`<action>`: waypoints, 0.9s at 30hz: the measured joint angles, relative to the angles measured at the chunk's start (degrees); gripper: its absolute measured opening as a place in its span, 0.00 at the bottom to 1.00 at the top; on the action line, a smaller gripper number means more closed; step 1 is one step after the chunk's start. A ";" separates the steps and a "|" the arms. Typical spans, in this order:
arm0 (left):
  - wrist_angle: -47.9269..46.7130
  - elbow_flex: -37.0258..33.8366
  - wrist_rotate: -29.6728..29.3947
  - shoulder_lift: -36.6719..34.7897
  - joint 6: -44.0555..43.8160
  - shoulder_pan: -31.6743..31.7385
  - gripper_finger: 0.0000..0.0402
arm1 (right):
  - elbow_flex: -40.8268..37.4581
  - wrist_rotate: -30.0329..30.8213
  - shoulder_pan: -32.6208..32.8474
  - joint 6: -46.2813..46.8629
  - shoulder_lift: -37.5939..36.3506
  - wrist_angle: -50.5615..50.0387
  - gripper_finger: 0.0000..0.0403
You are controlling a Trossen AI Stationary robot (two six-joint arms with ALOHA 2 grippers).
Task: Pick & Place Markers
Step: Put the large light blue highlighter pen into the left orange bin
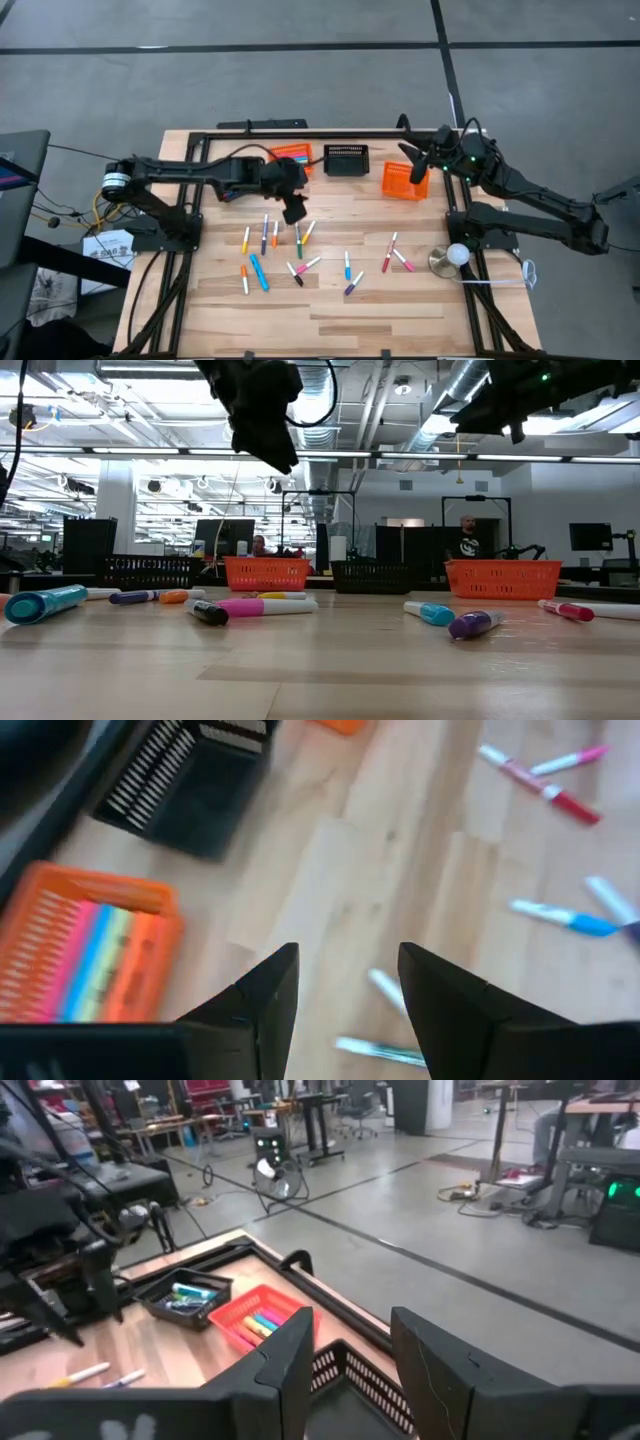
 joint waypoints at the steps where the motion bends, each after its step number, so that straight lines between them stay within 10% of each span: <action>1: -0.01 0.00 0.01 0.00 -2.21 -0.83 0.43 | 0.00 0.00 0.32 0.00 -0.09 0.02 0.31; 27: -6.15 -0.81 -0.11 0.67 -71.74 -18.35 0.43 | 0.00 0.02 5.09 -0.07 0.44 1.92 0.31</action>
